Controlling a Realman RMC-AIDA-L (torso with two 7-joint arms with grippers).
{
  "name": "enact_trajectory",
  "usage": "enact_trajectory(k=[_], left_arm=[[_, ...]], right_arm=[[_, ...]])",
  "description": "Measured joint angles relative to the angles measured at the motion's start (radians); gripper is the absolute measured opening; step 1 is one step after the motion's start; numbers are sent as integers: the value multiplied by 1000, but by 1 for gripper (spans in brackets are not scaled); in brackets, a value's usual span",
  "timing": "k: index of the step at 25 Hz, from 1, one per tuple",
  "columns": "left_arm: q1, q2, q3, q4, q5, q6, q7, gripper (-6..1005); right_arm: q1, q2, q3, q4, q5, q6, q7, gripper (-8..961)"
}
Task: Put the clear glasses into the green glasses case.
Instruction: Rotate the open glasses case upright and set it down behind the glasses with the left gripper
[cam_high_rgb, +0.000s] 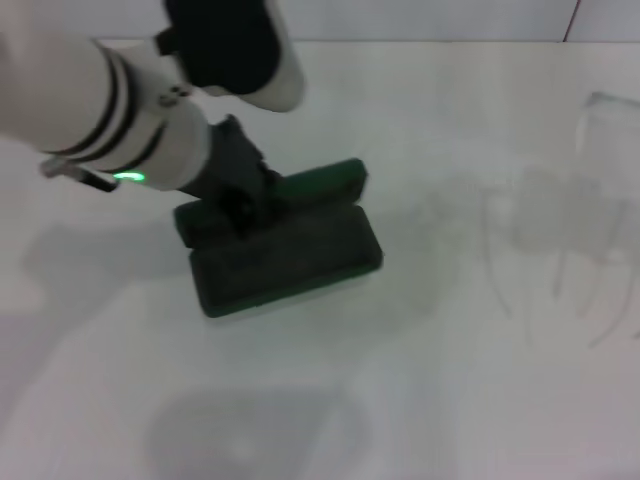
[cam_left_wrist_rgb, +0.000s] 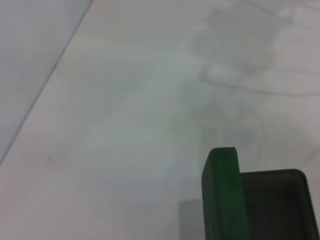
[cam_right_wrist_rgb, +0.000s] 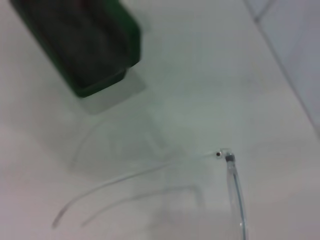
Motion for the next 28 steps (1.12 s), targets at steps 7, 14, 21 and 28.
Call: enact_trajectory(k=[7,14,21,28], left_arm=[[-55,-4,78,-123,-28,-129,6,224],[-149,-5,145,-263,-78,-215,15,226],[-218,-5,154,-318,-122,-232,26,227],[-221,-8,167,-343,-139,-283,53,228]], right_arm=[[-19,0,201,-48,49,-107,-46,104],[-20,-7,403,-3,49,-142,-139,104],[-21,-12,503,30,28,-148,-185,104],[-24,-8,502,53,21,-152,-192,105]])
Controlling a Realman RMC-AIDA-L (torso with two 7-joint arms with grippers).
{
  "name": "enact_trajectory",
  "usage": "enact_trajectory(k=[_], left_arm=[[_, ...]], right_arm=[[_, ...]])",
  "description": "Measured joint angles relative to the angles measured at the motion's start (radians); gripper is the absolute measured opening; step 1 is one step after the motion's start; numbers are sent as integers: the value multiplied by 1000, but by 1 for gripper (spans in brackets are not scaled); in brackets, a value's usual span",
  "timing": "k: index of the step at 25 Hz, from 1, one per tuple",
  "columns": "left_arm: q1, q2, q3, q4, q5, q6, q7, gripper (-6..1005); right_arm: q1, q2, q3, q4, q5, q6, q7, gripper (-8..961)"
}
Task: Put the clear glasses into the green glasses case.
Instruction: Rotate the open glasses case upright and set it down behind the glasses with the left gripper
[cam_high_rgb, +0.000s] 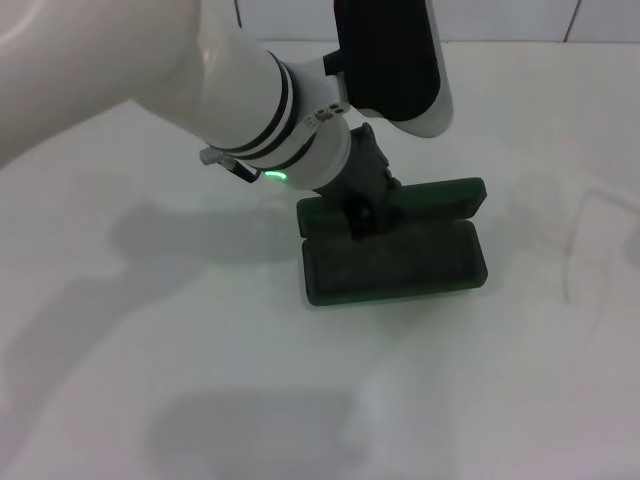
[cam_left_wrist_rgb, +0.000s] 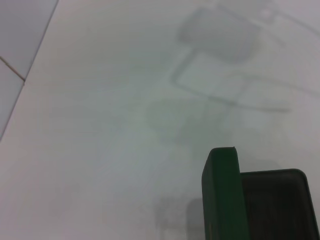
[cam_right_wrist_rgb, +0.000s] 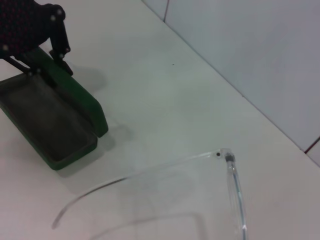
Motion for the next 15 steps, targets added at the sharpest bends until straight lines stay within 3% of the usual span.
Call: enact_trajectory(k=[15], left_arm=[[19,0,34,-17,-19,-32,19,231]], right_arm=[[7,-2,4,30,10,6,-10,105]])
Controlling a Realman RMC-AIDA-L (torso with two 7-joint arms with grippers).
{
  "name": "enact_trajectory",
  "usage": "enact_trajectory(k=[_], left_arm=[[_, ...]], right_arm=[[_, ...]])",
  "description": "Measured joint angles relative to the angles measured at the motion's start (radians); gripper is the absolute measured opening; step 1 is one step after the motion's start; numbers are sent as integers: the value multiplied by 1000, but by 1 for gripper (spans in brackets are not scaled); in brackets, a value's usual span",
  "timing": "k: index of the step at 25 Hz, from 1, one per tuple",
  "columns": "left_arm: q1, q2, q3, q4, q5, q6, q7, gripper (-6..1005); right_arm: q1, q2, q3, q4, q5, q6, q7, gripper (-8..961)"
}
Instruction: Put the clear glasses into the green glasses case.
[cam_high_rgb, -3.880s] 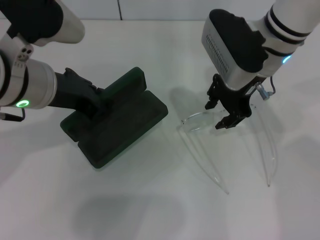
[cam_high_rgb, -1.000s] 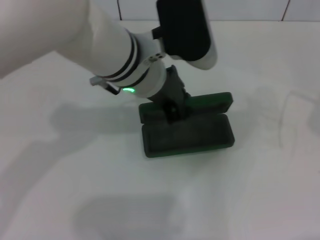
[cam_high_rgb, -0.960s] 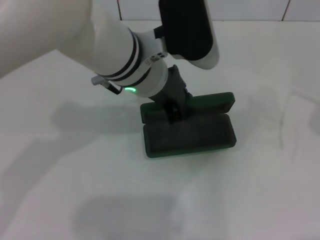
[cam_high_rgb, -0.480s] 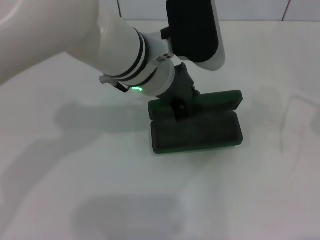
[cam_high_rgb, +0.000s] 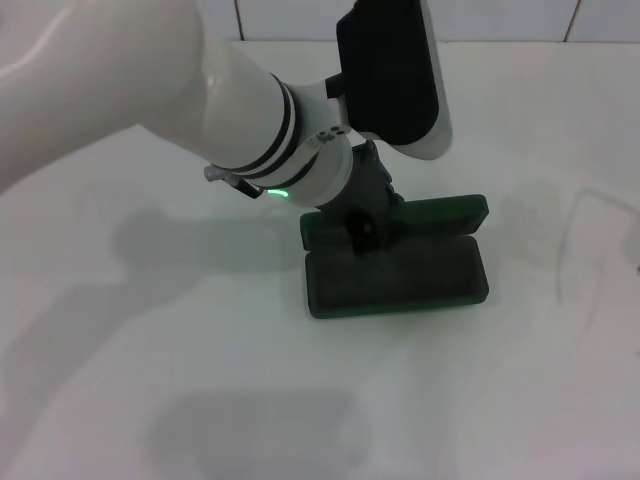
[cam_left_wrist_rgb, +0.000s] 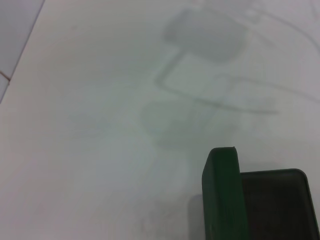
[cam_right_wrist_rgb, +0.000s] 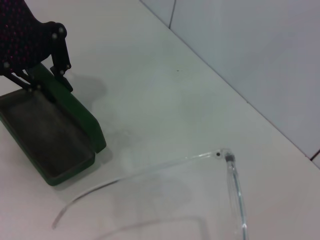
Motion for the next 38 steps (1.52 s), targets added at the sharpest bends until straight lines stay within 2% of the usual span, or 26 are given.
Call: enact_trajectory(k=[10,13,18,38], left_arm=[[-1,1,8,2,-2,-1,1,233],[-1,2,9,3,-1,1,-1,294],[-3,2,9,13,4,14,-7,318],[13,4,-13,126,8,72,-33,315]], right_arm=[[1,-2,2,7,0,3,-2,104],[1,-2,3,8,1,4,-2,104],[-2,-2,3,9,-2,5,-2,104],[-3,-2,3,8,-6,0,-3,103]])
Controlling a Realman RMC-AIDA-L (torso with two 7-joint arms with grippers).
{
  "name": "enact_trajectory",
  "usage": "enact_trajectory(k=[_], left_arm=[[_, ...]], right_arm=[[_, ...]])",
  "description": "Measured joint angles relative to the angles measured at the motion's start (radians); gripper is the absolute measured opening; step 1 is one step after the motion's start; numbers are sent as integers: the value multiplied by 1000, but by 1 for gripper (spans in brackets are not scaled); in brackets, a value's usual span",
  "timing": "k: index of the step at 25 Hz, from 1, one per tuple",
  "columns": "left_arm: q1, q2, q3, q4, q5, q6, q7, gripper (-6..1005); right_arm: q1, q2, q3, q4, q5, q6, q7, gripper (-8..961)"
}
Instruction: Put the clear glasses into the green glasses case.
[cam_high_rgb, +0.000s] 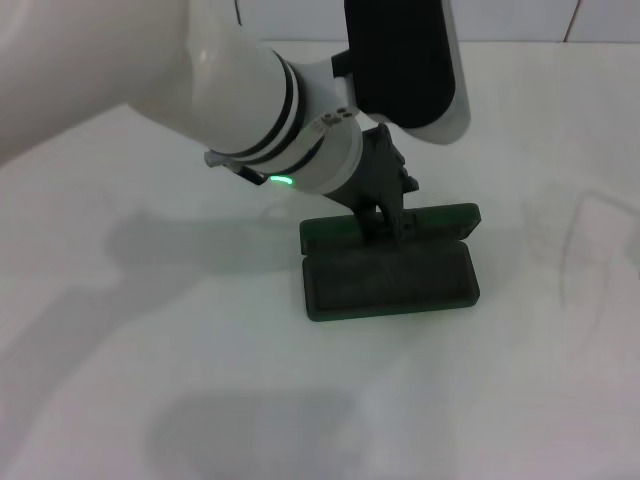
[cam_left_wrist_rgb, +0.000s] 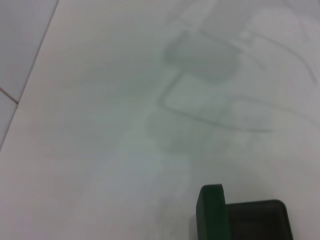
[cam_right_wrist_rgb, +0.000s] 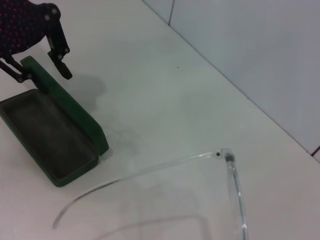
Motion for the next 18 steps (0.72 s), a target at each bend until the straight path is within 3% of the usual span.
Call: enact_trajectory(k=[10,18], left_arm=[[28,1,-52,114,-18,104,-6,313],[117,3,-218,358,-146,242,22,311]], right_arm=[[2,0,0,-7,2,-3,0,103],[12,0,19,-34,54,13,36,104]])
